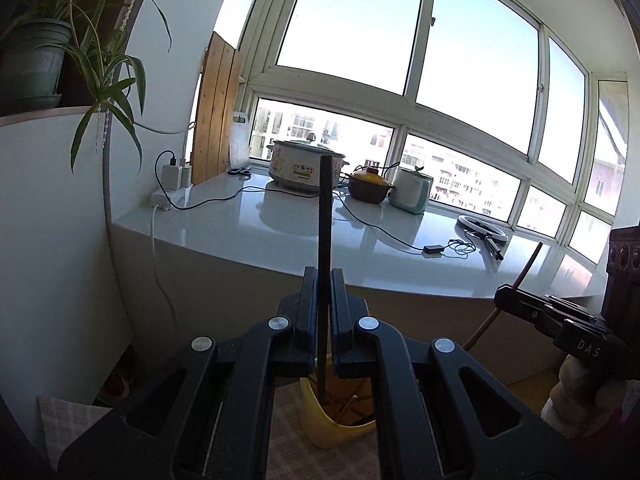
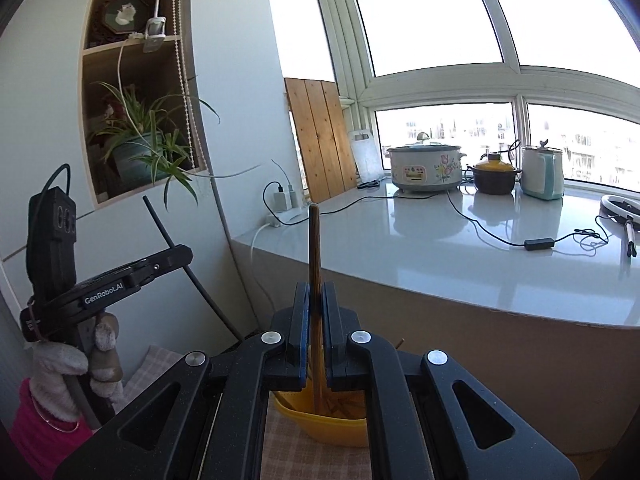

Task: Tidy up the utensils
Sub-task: 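Lift both held chopsticks and lower them into the yellow container, then open both tools to drop the chopsticks into the yellow container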

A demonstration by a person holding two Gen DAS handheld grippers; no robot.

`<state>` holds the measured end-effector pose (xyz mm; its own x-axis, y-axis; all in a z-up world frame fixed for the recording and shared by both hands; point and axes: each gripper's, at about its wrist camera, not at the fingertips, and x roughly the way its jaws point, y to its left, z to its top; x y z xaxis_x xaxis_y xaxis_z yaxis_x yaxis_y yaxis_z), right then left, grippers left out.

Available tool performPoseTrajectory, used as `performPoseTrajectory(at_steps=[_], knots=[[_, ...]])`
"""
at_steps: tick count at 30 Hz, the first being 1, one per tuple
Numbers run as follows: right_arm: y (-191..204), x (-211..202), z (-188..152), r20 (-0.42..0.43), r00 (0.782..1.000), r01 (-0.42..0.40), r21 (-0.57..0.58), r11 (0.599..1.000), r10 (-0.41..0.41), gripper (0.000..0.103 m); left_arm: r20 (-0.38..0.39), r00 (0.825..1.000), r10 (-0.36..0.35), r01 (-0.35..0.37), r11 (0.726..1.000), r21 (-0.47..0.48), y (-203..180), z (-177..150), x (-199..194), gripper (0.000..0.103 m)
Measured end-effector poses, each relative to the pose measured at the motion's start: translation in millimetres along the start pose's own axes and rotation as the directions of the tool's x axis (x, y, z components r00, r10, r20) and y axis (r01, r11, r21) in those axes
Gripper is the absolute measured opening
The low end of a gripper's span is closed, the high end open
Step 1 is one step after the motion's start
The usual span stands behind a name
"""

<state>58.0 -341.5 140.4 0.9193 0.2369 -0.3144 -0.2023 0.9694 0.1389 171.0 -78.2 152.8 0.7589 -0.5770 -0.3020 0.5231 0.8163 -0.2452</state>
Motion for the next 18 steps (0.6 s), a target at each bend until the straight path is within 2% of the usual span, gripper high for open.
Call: performPoseTrajectory(at_steps=[7, 18], knots=[[-10.0, 16.7, -8.2, -0.027, 0.999, 0.036, 0.002, 0.999, -0.036, 0.004, -0.02, 1.0, -0.018, 0.018, 1.0, -0.024, -1.5, -5.7, 19.3, 0.003], [-16.9, 41.7, -30.6, -0.118, 0.992, 0.05, 0.014, 0.999, -0.048, 0.004, -0.058, 0.995, -0.076, 0.072, 0.995, -0.062, -6.6, -22.3, 39.1, 0.003]])
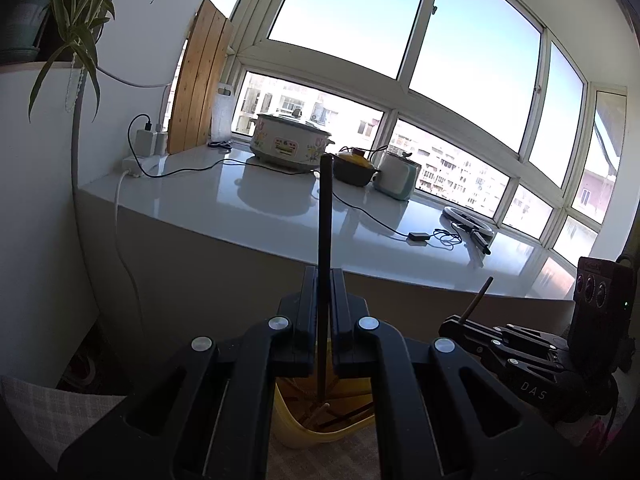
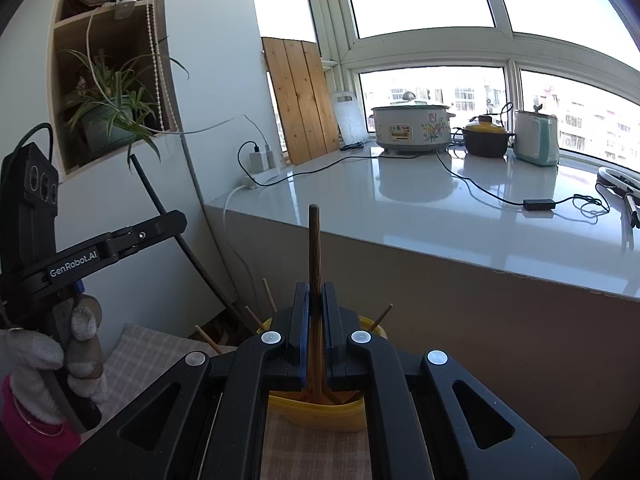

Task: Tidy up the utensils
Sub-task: 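Open both tools to drop the chopsticks into the yellow container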

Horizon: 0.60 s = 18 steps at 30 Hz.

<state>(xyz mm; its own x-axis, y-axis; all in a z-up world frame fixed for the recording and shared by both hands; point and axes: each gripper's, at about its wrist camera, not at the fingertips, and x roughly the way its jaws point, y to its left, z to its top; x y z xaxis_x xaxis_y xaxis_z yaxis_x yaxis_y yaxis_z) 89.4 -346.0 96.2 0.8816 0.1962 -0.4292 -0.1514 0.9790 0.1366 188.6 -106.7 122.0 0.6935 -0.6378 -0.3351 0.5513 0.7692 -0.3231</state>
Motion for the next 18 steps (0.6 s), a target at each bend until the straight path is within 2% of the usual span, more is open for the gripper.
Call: performPoseTrajectory(at_steps=[5, 11, 12, 14, 15, 16, 17, 18], knots=[[-1.4, 10.4, -9.7, -0.041, 0.999, 0.001, 0.011, 1.0, -0.001, 0.004, -0.022, 1.0, -0.012, 0.012, 1.0, 0.01, -7.9, -6.7, 12.4, 0.003], [-0.4, 15.6, -17.6, -0.067, 0.998, 0.001, 0.004, 1.0, -0.001, 0.004, -0.086, 0.996, -0.014, 0.017, 0.999, 0.033, -14.2, -16.3, 26.0, 0.003], [-0.3, 16.2, -18.7, -0.07, 0.998, 0.002, 0.002, 1.0, -0.002, 0.004, -0.091, 0.996, -0.017, 0.02, 0.999, 0.032, -14.1, -17.5, 26.2, 0.006], [0.6, 17.0, -20.7, -0.077, 0.997, 0.007, -0.006, 1.0, -0.008, 0.005, -0.092, 0.996, -0.014, 0.017, 0.999, 0.029, -12.0, -20.0, 24.3, 0.022], [1.0, 17.7, -21.8, -0.083, 0.997, 0.008, -0.009, 1.0, -0.009, 0.011, -0.093, 0.996, -0.017, 0.019, 0.999, 0.027, -10.6, -20.7, 23.2, 0.026], [0.9, 18.0, -23.0, -0.086, 0.996, 0.005, -0.008, 1.0, -0.006, 0.017, -0.092, 0.996, -0.018, 0.02, 1.0, 0.024, -9.1, -21.2, 21.6, 0.026], [0.5, 17.8, -24.2, -0.086, 0.996, 0.003, -0.004, 1.0, -0.004, 0.031, -0.092, 0.996, -0.018, 0.02, 1.0, 0.023, -8.1, -21.9, 19.7, 0.026], [-0.1, 17.4, -25.2, -0.084, 0.996, 0.003, 0.002, 1.0, -0.003, 0.038, -0.091, 0.996, -0.017, 0.02, 1.0, 0.024, -7.2, -22.9, 17.5, 0.026]])
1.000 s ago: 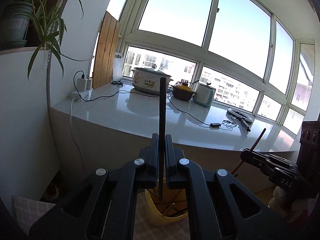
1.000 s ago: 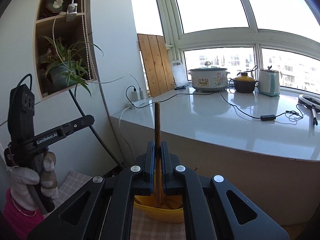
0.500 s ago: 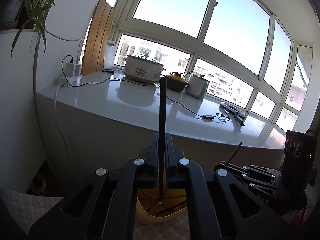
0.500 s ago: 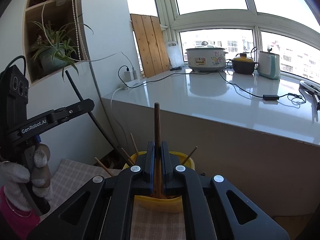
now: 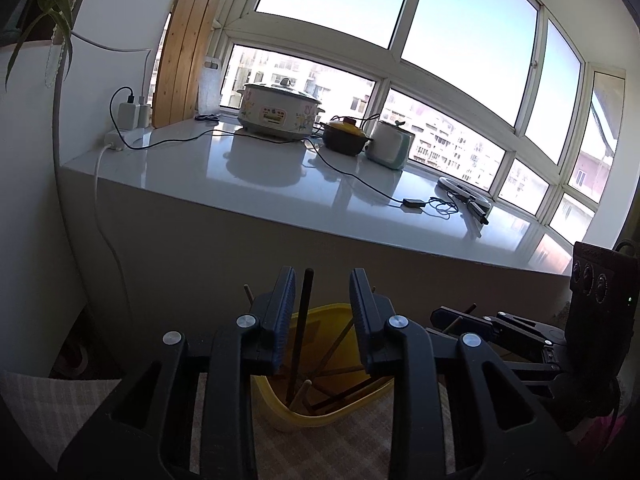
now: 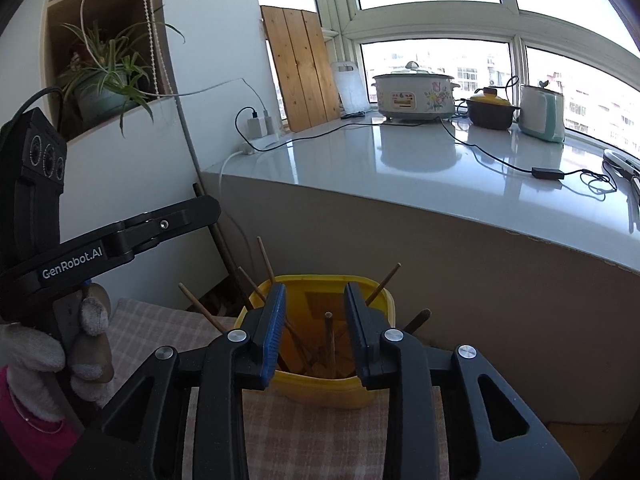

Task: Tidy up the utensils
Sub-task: 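Open both tools to drop the chopsticks into the yellow container, then move both open tools down to the green and clear spoons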

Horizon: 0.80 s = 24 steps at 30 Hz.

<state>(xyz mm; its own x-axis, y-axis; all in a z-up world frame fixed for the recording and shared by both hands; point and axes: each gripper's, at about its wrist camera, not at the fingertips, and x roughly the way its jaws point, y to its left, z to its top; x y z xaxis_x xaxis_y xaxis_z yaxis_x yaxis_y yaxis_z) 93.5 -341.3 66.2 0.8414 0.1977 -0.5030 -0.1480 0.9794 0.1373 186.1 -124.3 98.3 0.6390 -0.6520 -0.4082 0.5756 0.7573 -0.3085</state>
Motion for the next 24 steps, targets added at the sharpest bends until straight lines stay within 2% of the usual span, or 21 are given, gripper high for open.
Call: performPoseTrajectory(at_steps=[6, 14, 19, 24], knots=[[2.1, -6.6, -6.8, 0.016, 1.0, 0.017, -0.012, 1.0, -0.016, 0.038, 0.025, 0.999, 0.023, -0.023, 1.0, -0.002, 7.6, -3.4, -20.7, 0.026], [9.1, -30.6, -7.2, 0.094, 0.995, 0.036, -0.026, 0.999, -0.033, 0.038, 0.057, 0.996, 0.065, -0.065, 0.998, -0.001, 19.9, -13.2, -58.3, 0.026], [22.0, -45.5, -10.3, 0.132, 0.991, 0.03, -0.069, 0.997, -0.02, 0.038, 0.015, 0.993, 0.118, -0.118, 0.993, -0.018, 38.6, -37.3, -76.6, 0.026], [41.5, -40.1, -25.4, 0.072, 0.996, -0.035, -0.121, 0.992, 0.044, 0.038, -0.081, 0.981, 0.178, -0.182, 0.982, -0.052, 65.9, -71.0, -87.8, 0.026]])
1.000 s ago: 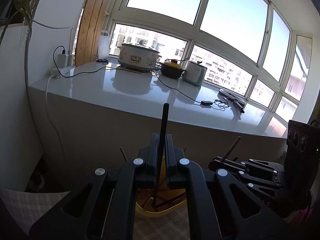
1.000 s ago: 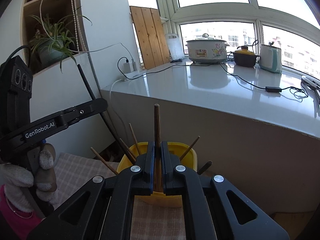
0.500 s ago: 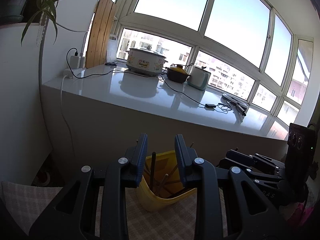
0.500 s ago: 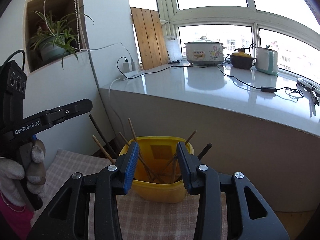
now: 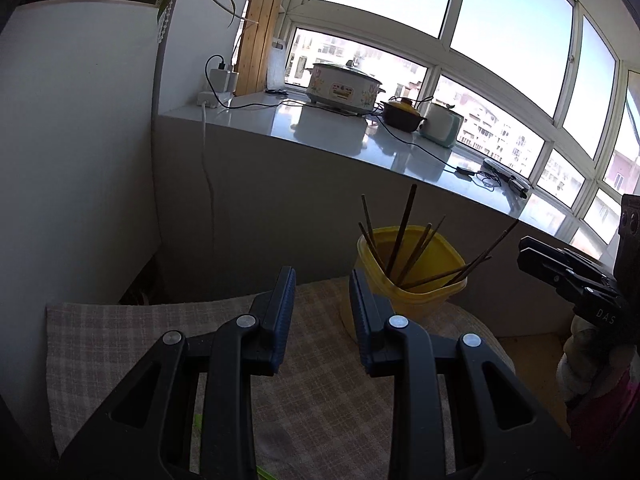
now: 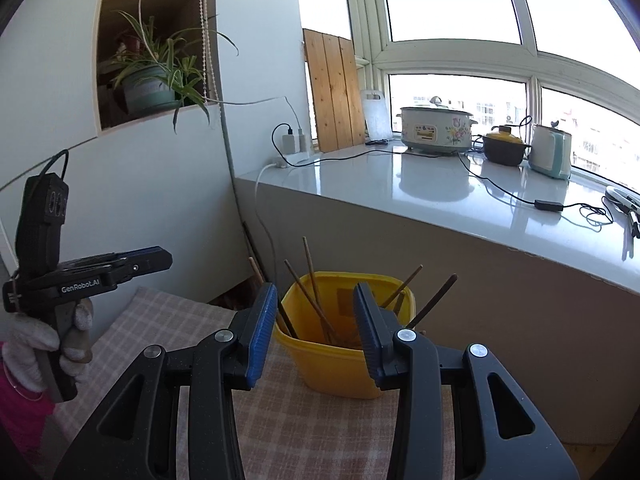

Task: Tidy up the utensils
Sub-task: 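Move both open tools down to the green and clear spoons, then grasp the green spoon handle with the left tool while the right tool grasps the clear spoon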

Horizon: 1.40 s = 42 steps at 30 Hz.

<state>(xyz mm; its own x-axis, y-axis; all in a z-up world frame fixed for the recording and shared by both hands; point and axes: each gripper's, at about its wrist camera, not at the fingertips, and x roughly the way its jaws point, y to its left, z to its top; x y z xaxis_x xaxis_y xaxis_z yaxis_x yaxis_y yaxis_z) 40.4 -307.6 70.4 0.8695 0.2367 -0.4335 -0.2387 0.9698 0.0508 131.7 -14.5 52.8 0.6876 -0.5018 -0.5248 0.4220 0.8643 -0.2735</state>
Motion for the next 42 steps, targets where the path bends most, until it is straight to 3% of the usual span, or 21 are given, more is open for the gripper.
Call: performPoseTrajectory(at_steps=[6, 12, 17, 29, 34, 42], knots=[[26.8, 18.3, -26.0, -0.097, 0.993, -0.069, -0.053, 0.996, 0.064, 0.038, -0.142, 0.987, 0.07, -0.078, 0.996, -0.051, 38.8, -48.6, 1.5, 0.027], [46.7, 43.7, -54.8, -0.214, 0.97, -0.131, -0.046, 0.99, 0.119, 0.041, -0.296, 0.952, 0.079, -0.117, 0.987, -0.114, 61.6, -97.2, 16.8, 0.027], [59.5, 61.1, -77.0, -0.298, 0.944, -0.161, -0.037, 0.986, 0.143, 0.041, -0.395, 0.914, 0.087, -0.131, 0.988, -0.084, 56.7, -122.5, 32.9, 0.028], [64.0, 82.1, -101.0, -0.411, 0.893, -0.194, 0.017, 0.981, 0.184, 0.044, -0.51, 0.851, 0.122, -0.164, 0.986, -0.037, 52.2, -147.0, 59.8, 0.031], [65.0, 87.3, -103.4, -0.427, 0.883, -0.198, 0.041, 0.979, 0.196, 0.044, -0.512, 0.847, 0.143, -0.162, 0.987, 0.007, 41.0, -144.7, 69.4, 0.037], [68.4, 94.7, -106.4, -0.462, 0.864, -0.197, 0.058, 0.979, 0.202, 0.044, -0.471, 0.858, 0.205, -0.157, 0.978, 0.139, 22.4, -147.7, 87.3, 0.037]])
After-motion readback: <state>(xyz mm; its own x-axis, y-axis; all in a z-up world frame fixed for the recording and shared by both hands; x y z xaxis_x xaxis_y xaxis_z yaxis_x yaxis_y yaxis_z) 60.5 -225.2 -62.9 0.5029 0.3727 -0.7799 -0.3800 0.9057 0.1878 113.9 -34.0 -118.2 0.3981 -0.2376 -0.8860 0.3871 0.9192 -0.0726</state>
